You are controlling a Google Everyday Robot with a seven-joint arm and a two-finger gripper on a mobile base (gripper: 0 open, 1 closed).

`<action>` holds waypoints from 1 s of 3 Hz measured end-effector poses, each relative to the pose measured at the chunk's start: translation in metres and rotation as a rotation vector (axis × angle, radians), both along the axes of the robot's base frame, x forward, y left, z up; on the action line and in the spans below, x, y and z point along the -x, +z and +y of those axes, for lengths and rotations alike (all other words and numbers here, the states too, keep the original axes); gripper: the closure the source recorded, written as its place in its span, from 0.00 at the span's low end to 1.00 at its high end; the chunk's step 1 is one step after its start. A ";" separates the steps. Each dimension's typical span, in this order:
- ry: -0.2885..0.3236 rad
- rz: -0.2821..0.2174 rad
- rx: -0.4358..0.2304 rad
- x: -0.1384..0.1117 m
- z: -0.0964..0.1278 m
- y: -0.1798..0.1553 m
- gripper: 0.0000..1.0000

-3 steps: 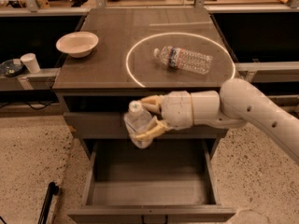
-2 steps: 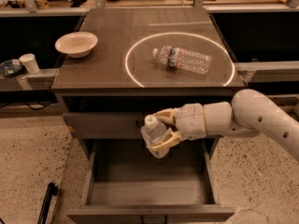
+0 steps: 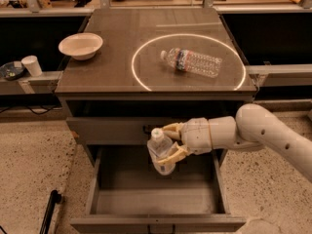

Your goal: Place blue plastic bottle into middle drawer

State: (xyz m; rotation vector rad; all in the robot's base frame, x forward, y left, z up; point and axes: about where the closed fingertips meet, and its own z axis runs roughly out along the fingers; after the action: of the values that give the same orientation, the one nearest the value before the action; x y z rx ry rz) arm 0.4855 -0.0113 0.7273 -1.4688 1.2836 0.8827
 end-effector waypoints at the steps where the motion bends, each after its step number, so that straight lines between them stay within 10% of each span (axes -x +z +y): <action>1: -0.025 0.054 -0.037 0.010 -0.002 -0.064 1.00; 3: -0.043 0.016 -0.064 0.016 -0.003 -0.120 1.00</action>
Offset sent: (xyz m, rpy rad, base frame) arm -0.0187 -0.0102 -0.1717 0.0736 -0.0271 -0.0759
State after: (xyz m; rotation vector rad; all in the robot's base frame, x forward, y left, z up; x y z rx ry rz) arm 0.4700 -0.0138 0.6069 -1.3816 1.2832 0.9008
